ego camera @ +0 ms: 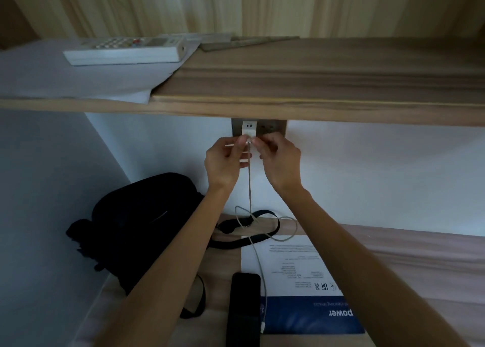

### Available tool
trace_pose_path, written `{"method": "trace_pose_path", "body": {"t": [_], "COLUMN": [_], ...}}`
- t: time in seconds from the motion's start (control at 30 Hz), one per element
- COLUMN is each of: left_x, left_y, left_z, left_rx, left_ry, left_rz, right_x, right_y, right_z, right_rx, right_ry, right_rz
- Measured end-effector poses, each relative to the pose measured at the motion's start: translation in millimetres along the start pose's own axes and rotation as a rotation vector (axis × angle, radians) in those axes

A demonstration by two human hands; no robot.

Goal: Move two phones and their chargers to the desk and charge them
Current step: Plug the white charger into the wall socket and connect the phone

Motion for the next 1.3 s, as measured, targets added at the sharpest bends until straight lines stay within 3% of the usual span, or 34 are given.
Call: {"method": "trace_pose_path", "body": {"t": [0.1, 0.27, 0.37, 0.53, 0.67, 0.77, 0.93, 1.13, 1.23, 1.3], "left_x": [26.4, 72.7, 93.8, 126.6, 151.8, 168.2, 177.7, 155.0, 133.6, 125.8], "left_y": [-8.1, -35.3, -53.4, -68.3, -70.5, -72.3, -76.2, -51.3, -23.2, -2.2], "left_z": [16.6, 45.7, 73.7, 127.0, 170.9, 200.0, 219.1, 194.3, 165.3, 146.3], "left_rx": [0.037, 0.134, 0.122, 0.184, 0.246, 0.3, 0.337, 0.261, 0.232, 0.203], "left_ry": [-0.06, -0.134, -0.181, -0.315, -0.414, -0.491, -0.505, -0.423, -0.327, -0.403], "left_rz": [-0.078, -0.417, -0.44, -0.485, -0.56, -0.626, -0.631, -0.567, -0.463, -0.319], "right_x": [-21.2, -63.6, -86.0, -120.5, -156.5, -174.1, -179.6, -179.8, -177.9, -174.6], "right_y": [-5.4, -20.5, -30.9, -21.1, 0.7, 13.1, 19.4, 11.2, 2.7, -3.6], "right_z": [27.5, 79.4, 110.6, 181.2, 238.7, 276.5, 299.2, 298.7, 297.3, 291.4], "right_rx": [0.032, 0.046, 0.09, 0.485, 0.845, 0.987, 1.001, 1.073, 1.081, 1.041], "right_ry": [0.014, 0.154, 0.189, 0.154, 0.125, 0.111, 0.113, 0.099, 0.12, 0.125], "right_rz": [0.044, 0.04, 0.084, 0.151, 0.435, 0.599, 0.721, 0.801, 0.765, 0.731]}}
Point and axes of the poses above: each hand's wrist, its own z-axis away from the middle knuckle, its own y-axis out of the palm, x = y × z, the point moved 4 cm from there along -z, towards the middle knuckle, and after that the axes turned 4 degrees about y, right-handed, at the moved point
